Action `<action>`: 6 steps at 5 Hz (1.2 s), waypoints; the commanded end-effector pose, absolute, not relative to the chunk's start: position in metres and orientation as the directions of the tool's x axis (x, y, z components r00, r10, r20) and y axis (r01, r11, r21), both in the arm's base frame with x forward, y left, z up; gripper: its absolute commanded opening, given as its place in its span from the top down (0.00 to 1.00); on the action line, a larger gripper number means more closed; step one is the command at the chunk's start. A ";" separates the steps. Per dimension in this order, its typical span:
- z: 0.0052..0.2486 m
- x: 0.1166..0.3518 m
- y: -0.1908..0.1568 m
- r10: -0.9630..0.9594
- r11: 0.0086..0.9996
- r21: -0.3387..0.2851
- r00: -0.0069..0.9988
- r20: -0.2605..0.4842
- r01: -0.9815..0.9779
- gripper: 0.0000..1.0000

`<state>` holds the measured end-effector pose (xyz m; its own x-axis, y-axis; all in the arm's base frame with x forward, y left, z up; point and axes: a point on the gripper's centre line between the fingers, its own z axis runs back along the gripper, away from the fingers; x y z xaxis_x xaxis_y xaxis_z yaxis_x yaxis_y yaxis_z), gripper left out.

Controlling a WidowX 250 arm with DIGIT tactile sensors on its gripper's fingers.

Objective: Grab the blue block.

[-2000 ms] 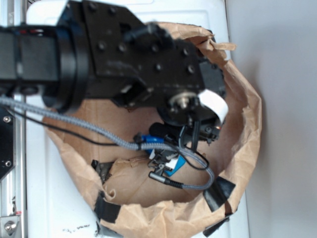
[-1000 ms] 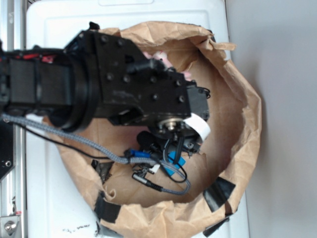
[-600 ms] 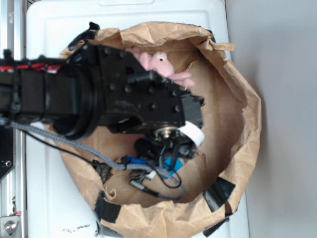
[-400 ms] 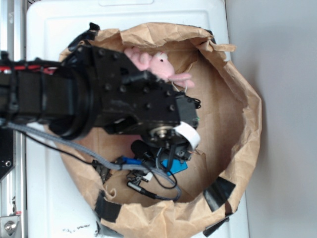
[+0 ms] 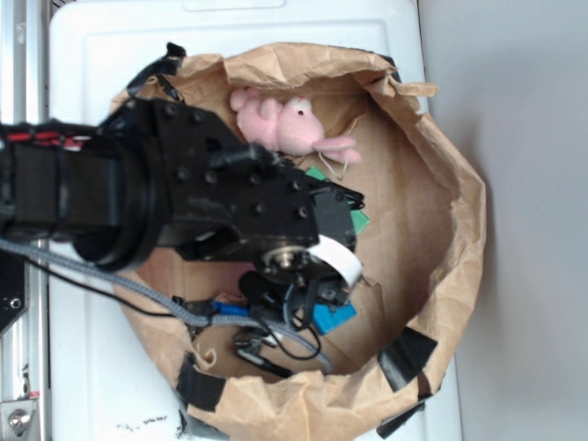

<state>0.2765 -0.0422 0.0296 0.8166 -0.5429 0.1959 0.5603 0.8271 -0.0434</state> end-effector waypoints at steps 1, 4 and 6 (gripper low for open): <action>-0.004 0.288 -0.059 -0.566 0.820 0.013 0.809 0.156 0.572 0.00; 0.032 0.289 -0.060 -0.508 0.853 -0.045 0.848 0.153 0.520 1.00; 0.119 0.288 -0.046 -0.438 0.884 -0.117 0.889 0.129 0.453 1.00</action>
